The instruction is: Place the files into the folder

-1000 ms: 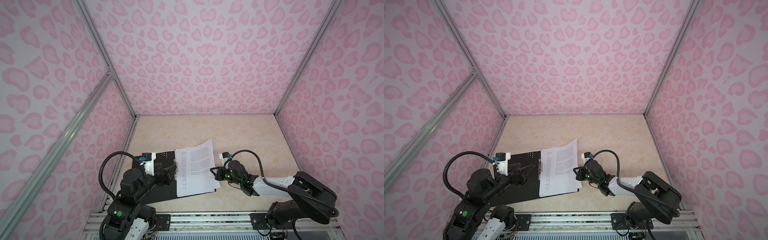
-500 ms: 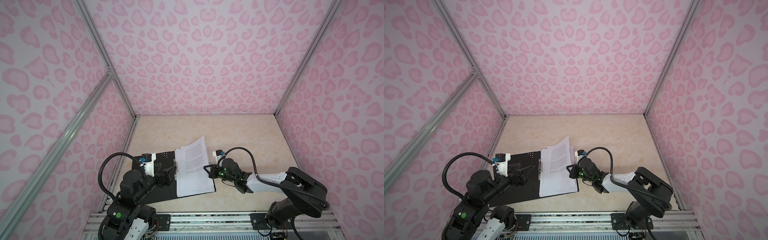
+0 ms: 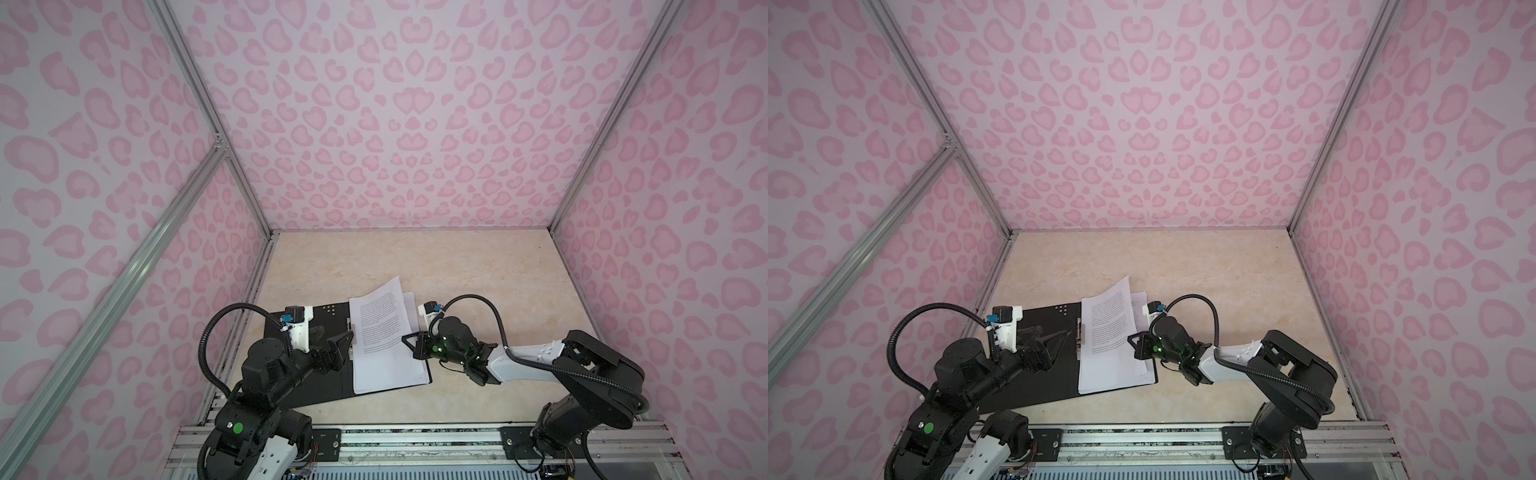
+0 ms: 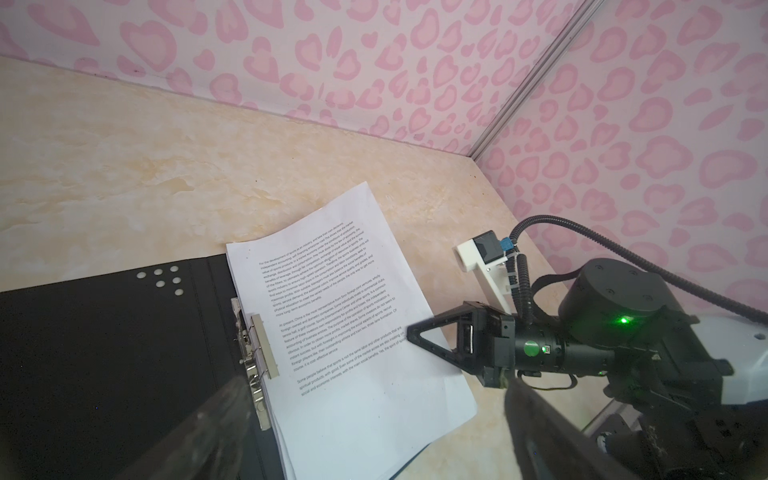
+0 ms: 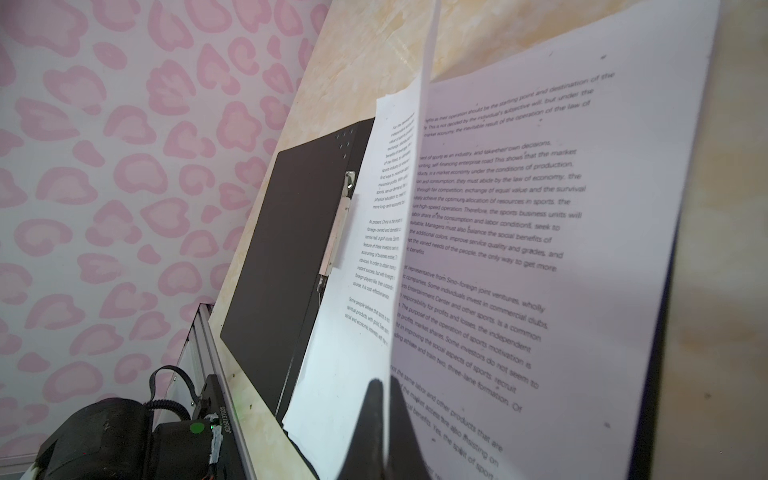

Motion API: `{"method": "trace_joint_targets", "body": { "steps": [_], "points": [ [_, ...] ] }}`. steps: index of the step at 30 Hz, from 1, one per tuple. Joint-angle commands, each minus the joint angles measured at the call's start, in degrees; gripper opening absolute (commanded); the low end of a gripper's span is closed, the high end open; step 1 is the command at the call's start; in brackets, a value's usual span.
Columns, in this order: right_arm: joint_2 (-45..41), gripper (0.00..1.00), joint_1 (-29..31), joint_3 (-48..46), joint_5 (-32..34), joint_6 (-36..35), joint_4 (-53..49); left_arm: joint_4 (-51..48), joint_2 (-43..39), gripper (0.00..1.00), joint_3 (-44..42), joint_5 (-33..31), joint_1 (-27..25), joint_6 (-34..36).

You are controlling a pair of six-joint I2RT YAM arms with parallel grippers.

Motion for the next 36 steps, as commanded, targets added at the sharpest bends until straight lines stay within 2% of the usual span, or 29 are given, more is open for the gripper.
{"method": "trace_joint_targets", "body": {
  "steps": [1, 7, 15, 20, 26, 28, 31, 36],
  "points": [
    [0.53, 0.0, 0.0, -0.01, -0.58, -0.18, 1.61, 0.19, 0.31, 0.97, 0.47, -0.3, 0.07, 0.49],
    [0.88, 0.03, 0.0, -0.14, -0.7, -0.1, 1.82, 0.16, 0.31, 0.97, 0.47, -0.39, 0.1, 0.47],
    [0.53, 0.33, -0.02, -1.33, 1.44, -0.52, 0.81, 0.1, 0.43, 0.97, 0.47, -0.48, 0.07, 0.42],
    [0.39, 0.49, -0.1, -1.08, 3.74, -2.36, -2.79, 0.1, 0.22, 0.97, 0.53, -0.4, 0.03, 0.45],
    [-0.99, 0.63, -0.25, 1.3, 14.95, -8.85, -16.56, 0.1, 0.14, 0.97, 0.54, -0.4, 0.08, 0.49],
    [-1.02, 0.66, -1.05, 2.63, 16.42, -10.43, -19.18, 0.09, 0.13, 0.97, 0.56, -0.39, 0.09, 0.49],
    [0.38, 0.71, -3.33, 4.47, 14.65, -10.72, -19.1, 0.05, 0.27, 0.97, 0.54, -0.31, 0.1, 0.49],
    [6.44, 0.71, -8.5, 7.86, 6.24, -9.95, -14.62, 0.1, 0.31, 0.97, 0.48, -0.35, 0.09, 0.47]
  ]
}}
